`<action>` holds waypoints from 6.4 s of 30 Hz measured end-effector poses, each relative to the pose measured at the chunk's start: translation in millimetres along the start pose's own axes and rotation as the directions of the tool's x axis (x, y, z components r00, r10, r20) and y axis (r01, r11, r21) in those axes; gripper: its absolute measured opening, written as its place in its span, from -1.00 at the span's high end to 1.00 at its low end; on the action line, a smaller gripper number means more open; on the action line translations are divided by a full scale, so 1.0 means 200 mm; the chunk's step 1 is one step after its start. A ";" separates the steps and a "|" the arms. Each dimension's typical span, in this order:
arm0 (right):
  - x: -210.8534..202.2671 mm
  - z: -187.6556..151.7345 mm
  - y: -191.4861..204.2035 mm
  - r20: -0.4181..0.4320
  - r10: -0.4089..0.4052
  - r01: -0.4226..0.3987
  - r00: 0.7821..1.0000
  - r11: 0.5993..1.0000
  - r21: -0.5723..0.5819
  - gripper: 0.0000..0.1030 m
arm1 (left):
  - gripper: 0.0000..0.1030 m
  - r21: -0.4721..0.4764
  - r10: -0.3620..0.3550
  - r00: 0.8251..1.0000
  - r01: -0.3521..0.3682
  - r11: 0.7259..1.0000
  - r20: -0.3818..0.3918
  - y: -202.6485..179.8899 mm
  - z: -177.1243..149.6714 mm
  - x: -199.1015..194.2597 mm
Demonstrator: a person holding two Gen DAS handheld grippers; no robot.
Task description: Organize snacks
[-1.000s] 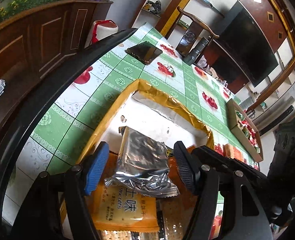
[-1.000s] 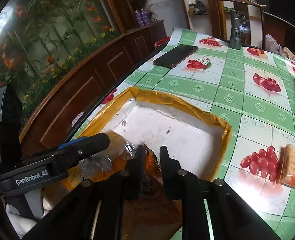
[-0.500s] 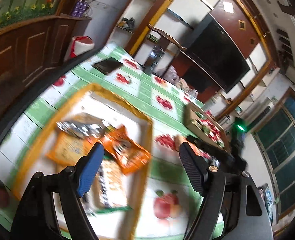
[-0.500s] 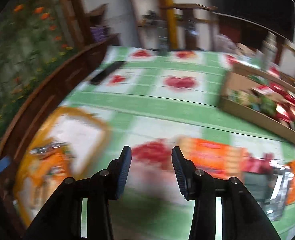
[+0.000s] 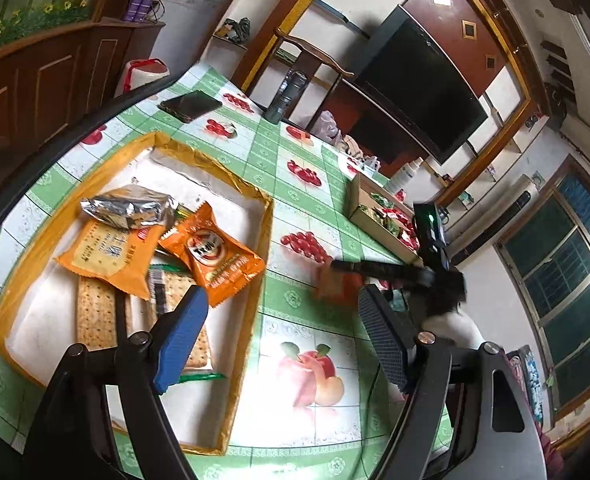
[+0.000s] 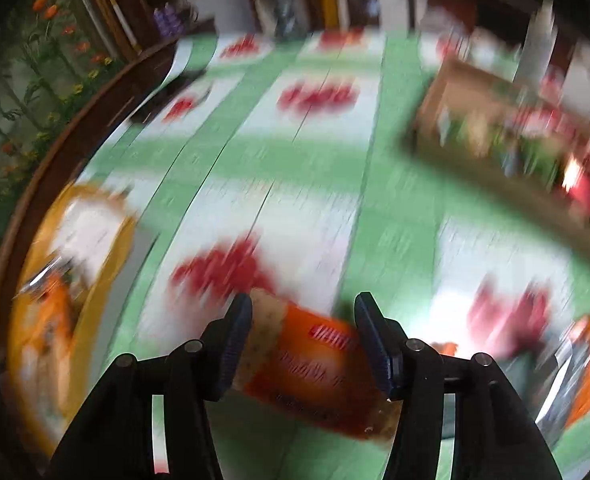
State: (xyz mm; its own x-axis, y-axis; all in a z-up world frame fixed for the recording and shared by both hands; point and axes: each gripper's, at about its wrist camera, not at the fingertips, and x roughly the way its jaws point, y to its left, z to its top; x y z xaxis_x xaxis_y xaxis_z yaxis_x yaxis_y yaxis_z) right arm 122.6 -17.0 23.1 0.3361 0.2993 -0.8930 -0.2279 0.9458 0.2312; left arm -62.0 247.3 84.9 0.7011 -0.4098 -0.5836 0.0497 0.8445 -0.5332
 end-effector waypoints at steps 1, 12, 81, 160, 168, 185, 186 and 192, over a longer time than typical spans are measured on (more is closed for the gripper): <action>0.00 -0.05 0.00 -0.041 0.060 -0.059 0.997 0.998 0.027 -0.08 | -0.50 0.006 -0.005 1.000 0.005 1.000 -0.006 -0.01 -0.01 0.00; -0.66 -0.50 -0.31 0.313 0.016 -0.061 0.950 0.989 0.134 -0.11 | -0.50 0.111 -0.059 0.989 0.074 0.991 -0.133 -0.15 -0.14 0.10; -0.44 -0.54 -0.63 0.440 -0.289 0.172 0.850 0.942 0.287 -0.18 | -0.01 0.295 0.124 0.980 -0.073 0.953 -0.157 -0.41 -0.27 0.37; -0.53 -0.68 -0.56 0.353 -0.150 0.006 0.923 0.926 0.378 -0.36 | -0.43 0.178 -0.068 0.981 0.101 0.979 -0.183 -0.24 -0.22 0.15; -0.52 -0.45 -1.03 0.342 -0.346 0.146 0.874 0.857 0.494 -0.44 | -0.43 0.249 -0.019 0.974 0.077 0.966 -0.226 -0.41 -0.30 0.20; -0.41 -0.41 -0.98 0.302 -0.213 0.098 0.929 0.930 0.353 0.80 | -0.42 0.593 0.096 0.954 0.096 0.799 -0.283 -0.95 -0.30 0.85; -0.40 -0.42 -1.00 0.293 -0.173 0.059 0.940 0.931 0.361 0.85 | -0.42 0.627 0.112 0.954 0.094 0.773 -0.280 -0.99 -0.30 0.90; -0.42 -0.46 -1.10 0.326 -0.037 -0.117 0.945 0.889 0.443 0.67 | -0.42 0.762 0.158 0.951 0.106 0.639 -0.265 -1.16 -0.32 1.14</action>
State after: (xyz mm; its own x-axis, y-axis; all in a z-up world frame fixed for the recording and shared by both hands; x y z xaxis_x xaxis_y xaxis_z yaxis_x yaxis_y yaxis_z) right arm 61.2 -262.5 12.3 0.6236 0.2883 -0.7266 0.1630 0.8611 0.4815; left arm 41.2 -64.5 35.9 0.4867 -0.3475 -0.8015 0.6477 0.7591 0.0642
